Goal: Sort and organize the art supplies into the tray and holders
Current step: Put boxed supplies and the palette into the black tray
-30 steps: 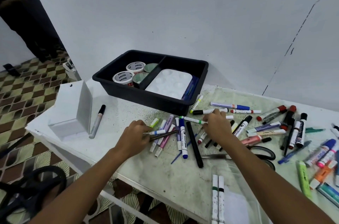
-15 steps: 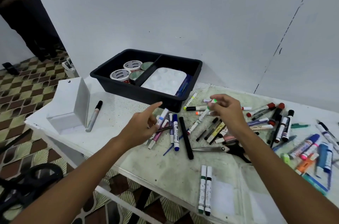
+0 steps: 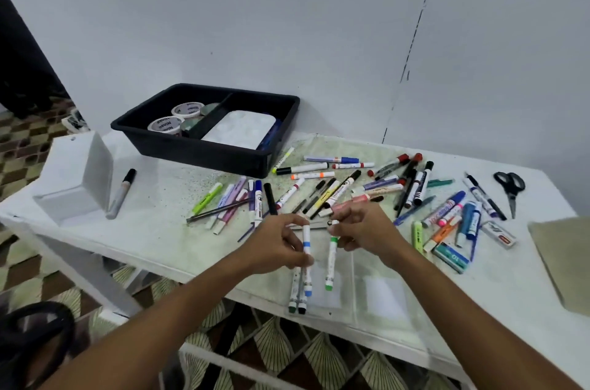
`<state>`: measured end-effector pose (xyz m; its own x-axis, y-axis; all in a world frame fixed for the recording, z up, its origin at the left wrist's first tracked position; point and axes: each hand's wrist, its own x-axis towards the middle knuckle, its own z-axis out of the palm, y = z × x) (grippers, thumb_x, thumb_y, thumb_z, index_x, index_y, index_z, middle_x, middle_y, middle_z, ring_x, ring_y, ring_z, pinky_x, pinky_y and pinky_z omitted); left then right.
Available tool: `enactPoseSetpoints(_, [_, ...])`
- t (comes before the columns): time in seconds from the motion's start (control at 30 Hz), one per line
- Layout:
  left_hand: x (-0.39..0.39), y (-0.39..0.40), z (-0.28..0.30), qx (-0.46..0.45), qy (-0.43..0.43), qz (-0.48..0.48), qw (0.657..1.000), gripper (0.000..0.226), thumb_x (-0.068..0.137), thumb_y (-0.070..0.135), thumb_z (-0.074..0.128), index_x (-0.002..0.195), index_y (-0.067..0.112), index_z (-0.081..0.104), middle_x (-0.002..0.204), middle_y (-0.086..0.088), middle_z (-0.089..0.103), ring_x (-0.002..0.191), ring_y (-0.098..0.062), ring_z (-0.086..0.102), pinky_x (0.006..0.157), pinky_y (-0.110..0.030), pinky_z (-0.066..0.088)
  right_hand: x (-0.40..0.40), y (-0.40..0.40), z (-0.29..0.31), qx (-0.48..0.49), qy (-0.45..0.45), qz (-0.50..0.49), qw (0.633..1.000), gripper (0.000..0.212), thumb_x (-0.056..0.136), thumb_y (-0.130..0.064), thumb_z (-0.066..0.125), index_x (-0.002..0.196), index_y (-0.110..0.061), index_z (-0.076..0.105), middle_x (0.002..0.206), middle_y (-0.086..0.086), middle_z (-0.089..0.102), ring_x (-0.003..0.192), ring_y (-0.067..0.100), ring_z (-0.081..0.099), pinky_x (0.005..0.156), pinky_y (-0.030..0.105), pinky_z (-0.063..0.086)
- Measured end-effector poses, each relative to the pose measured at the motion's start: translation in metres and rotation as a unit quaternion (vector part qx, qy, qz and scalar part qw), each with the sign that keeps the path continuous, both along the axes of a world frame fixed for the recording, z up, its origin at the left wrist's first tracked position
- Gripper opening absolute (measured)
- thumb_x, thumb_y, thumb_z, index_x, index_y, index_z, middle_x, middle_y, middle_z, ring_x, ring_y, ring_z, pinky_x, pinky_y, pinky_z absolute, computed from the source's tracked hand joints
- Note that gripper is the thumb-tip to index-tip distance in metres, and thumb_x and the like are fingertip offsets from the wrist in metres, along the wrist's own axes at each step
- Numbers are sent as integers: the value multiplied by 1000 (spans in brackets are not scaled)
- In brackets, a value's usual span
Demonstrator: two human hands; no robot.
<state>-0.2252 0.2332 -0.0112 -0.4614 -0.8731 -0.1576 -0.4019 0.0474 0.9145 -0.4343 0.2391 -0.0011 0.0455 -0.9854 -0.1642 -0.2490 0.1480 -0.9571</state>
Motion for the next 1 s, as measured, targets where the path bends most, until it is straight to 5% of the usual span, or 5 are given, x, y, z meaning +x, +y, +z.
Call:
enactPoseSetpoints(0.13, [-8, 9, -10, -40, -53, -9, 998, 72, 64, 15, 88, 127, 10, 54, 74, -6, 72, 69, -20, 70, 71, -38, 59, 3, 15, -9, 14, 34, 17, 999, 17, 78, -1, 76, 91, 2, 64, 57, 7, 67, 48, 19, 63, 47, 26, 52])
enactPoseSetpoints(0.47, [-12, 14, -22, -69, -95, -29, 993, 80, 64, 23, 88, 134, 10, 52, 75, 0, 68, 63, -1, 60, 63, -17, 49, 20, 19, -22, 20, 123, 16, 992, 20, 80, -4, 75, 96, 3, 65, 75, 24, 70, 53, 27, 65, 45, 27, 53])
enactPoseSetpoints(0.77, [-12, 13, -25, -168, -200, -76, 962, 79, 67, 42, 83, 137, 22, 51, 87, 3, 58, 71, -3, 48, 66, -23, 43, 17, 21, -26, 41, 161, 46, 985, 42, 79, -1, 76, 116, 4, 56, 69, 16, 67, 44, 13, 62, 46, 24, 52])
enactPoseSetpoints(1.0, [-9, 9, -20, -227, -282, -128, 923, 75, 67, 60, 75, 131, 27, 56, 88, 8, 52, 81, -7, 47, 67, -24, 39, 15, 23, -27, 4, 351, 118, 929, 67, 61, -36, 88, 120, -20, 61, 91, -11, 48, 83, 9, 51, 70, 27, 44])
